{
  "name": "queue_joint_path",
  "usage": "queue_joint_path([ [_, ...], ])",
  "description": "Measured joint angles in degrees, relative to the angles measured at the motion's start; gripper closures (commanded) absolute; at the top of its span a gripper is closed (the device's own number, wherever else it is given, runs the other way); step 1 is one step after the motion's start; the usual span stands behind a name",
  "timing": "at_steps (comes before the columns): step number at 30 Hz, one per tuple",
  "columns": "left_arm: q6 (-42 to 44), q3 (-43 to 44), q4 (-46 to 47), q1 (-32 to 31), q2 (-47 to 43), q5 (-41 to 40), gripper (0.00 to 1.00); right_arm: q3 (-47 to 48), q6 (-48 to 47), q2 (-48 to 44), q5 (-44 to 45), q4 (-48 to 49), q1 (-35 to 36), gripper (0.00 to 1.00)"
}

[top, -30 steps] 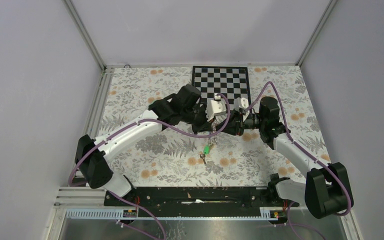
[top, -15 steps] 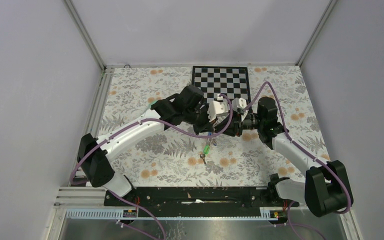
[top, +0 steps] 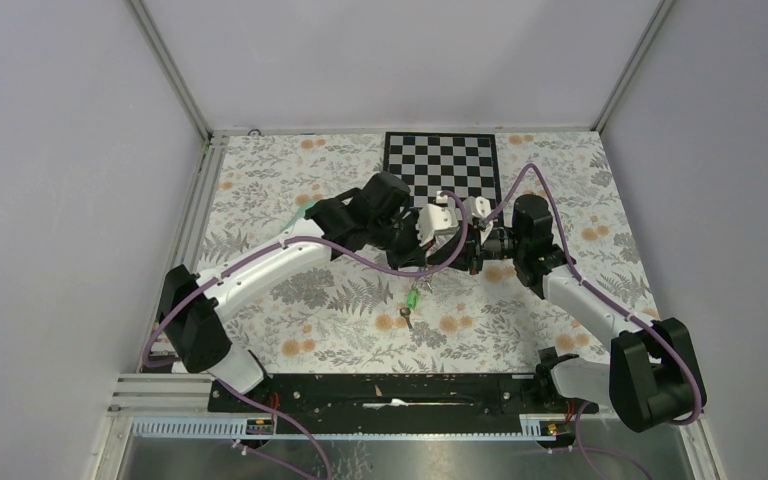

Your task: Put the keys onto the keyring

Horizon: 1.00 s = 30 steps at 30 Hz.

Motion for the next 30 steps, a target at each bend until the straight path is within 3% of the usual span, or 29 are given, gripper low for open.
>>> queue_joint_path([
  [5, 0.0, 0.0, 0.0, 0.0, 0.0, -0.1, 1.0, 0.0, -0.6, 0.1, 0.0, -0.2, 0.0, 1.0],
  [10, 0.2, 0.0, 0.2, 0.4, 0.0, 0.7, 0.69, 0.0, 0.8, 0.1, -0.1, 0.4, 0.0, 1.0],
  [18, 0.6, -6.0, 6.3, 6.5, -7.6, 10.3, 0.48, -0.3, 16.6, 0.3, -1.2, 15.8, -0.7, 1.0],
  [22, 2.4, -8.9, 8.4, 8.6, -11.9, 14.0, 0.45, -0.5, 26.8, 1.4, -2.1, 27.3, -0.8, 1.0],
  [30, 4.0, -9.4, 10.7, 8.6, -12.3, 16.8, 0.45, -0.5, 42.5, 3.7, -2.1, 42.9, -0.9, 1.0],
])
